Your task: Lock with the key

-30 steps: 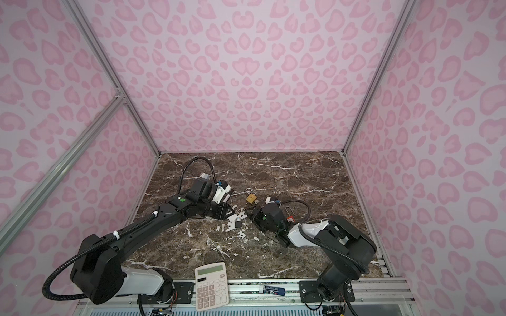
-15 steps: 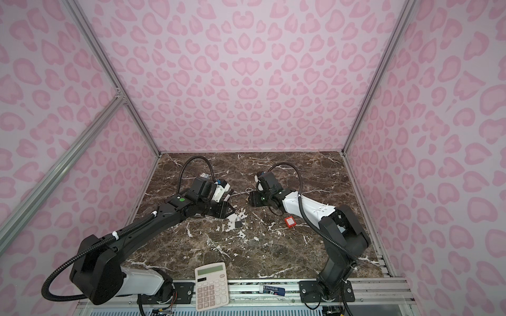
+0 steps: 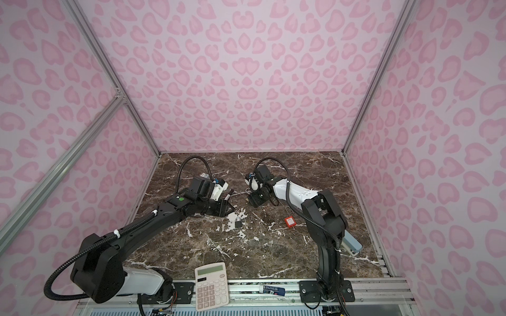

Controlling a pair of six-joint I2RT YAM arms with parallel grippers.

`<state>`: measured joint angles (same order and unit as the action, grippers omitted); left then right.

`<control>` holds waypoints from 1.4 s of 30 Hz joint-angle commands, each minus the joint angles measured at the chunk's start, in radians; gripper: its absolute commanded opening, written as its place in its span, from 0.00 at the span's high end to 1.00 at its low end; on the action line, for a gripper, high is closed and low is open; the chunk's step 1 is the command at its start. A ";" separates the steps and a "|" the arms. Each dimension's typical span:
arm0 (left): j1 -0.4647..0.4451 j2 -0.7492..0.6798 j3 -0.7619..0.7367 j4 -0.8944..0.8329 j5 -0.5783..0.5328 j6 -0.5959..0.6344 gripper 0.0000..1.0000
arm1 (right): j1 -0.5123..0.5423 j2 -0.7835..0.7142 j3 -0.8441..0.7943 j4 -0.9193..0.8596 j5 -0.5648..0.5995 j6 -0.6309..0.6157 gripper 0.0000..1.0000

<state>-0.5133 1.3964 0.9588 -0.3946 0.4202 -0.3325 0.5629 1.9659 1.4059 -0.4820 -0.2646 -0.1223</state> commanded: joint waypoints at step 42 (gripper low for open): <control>0.051 0.006 -0.063 0.113 0.118 -0.127 0.55 | 0.009 0.170 0.103 0.020 0.045 -0.069 0.56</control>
<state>-0.4671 1.4033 0.9031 -0.3340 0.5117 -0.4263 0.5701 2.1353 1.5230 -0.4629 -0.2356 -0.1783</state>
